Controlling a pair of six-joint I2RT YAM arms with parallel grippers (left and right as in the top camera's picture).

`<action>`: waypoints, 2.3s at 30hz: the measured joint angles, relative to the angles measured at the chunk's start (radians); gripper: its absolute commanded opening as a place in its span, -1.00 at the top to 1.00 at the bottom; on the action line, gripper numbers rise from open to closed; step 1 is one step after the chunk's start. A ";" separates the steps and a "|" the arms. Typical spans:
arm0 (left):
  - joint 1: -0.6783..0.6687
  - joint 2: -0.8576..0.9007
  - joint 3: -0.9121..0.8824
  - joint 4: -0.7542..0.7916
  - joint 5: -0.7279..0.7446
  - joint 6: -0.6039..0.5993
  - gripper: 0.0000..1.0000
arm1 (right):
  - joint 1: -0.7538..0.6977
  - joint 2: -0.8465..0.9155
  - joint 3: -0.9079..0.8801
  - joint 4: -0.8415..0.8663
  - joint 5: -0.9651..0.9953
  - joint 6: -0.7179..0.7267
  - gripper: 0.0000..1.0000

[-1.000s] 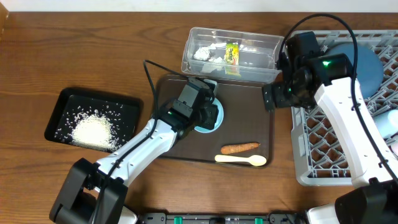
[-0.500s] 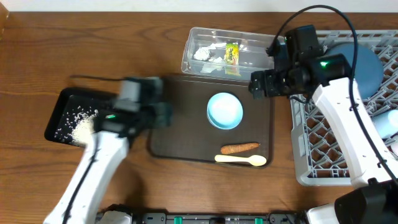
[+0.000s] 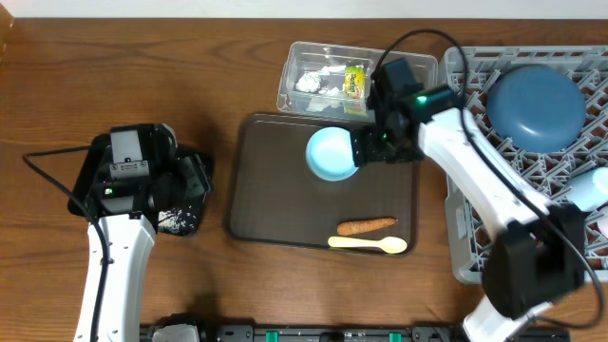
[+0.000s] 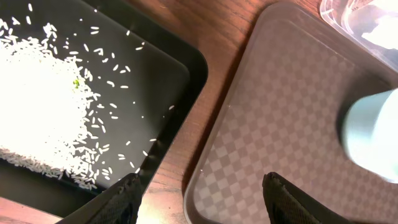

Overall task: Sort waste into correct bins and load items into the dishwasher rack
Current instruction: 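Retract the left arm and grasp the bowl rim with the right gripper, then lift the bowl with the right gripper and carry it to the dish rack, then lower the bowl into the dish rack and withdraw the right gripper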

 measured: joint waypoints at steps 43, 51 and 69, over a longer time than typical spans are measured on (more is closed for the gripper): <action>0.000 0.000 0.000 -0.009 0.000 0.000 -0.30 | 0.075 0.175 -0.020 0.097 0.077 0.199 0.97; 0.000 0.000 0.000 -0.011 0.000 0.000 -0.30 | 0.075 0.161 -0.020 0.071 0.109 0.197 0.98; 0.000 0.000 0.000 -0.011 0.000 0.000 -0.30 | -0.181 -0.348 -0.023 0.131 0.594 0.020 0.98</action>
